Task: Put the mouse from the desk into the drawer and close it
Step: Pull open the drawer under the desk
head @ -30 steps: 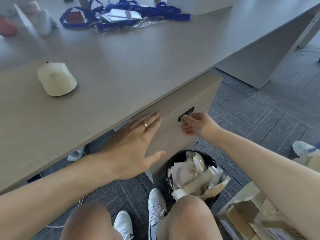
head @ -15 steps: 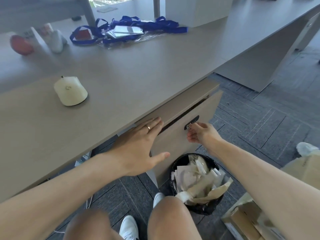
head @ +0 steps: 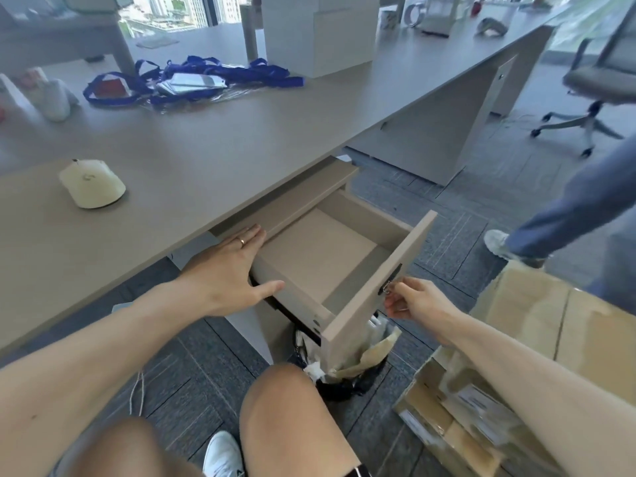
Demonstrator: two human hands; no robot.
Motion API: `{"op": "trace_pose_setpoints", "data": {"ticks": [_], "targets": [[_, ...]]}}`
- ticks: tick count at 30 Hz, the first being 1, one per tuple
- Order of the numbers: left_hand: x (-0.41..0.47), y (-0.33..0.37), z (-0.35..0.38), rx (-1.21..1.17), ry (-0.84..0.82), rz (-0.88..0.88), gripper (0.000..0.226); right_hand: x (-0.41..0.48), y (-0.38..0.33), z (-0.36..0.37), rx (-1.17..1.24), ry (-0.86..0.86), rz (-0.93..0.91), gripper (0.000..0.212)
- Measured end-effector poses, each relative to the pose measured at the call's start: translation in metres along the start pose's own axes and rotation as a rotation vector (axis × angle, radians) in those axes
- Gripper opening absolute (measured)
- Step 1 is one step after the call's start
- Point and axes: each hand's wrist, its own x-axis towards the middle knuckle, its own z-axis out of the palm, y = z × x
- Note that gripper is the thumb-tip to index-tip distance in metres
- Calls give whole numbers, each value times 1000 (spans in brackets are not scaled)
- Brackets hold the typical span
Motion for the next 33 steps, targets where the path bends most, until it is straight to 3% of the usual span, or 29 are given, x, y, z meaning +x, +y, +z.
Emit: {"op": "trace_pose_setpoints", "data": {"ticks": [12, 33], "targets": [[0, 6, 2, 38, 14, -49, 110, -36, 30, -41, -17, 55, 20, 25], [5, 1, 7, 39, 8, -55, 111, -34, 33, -41, 21, 49, 20, 26]]}}
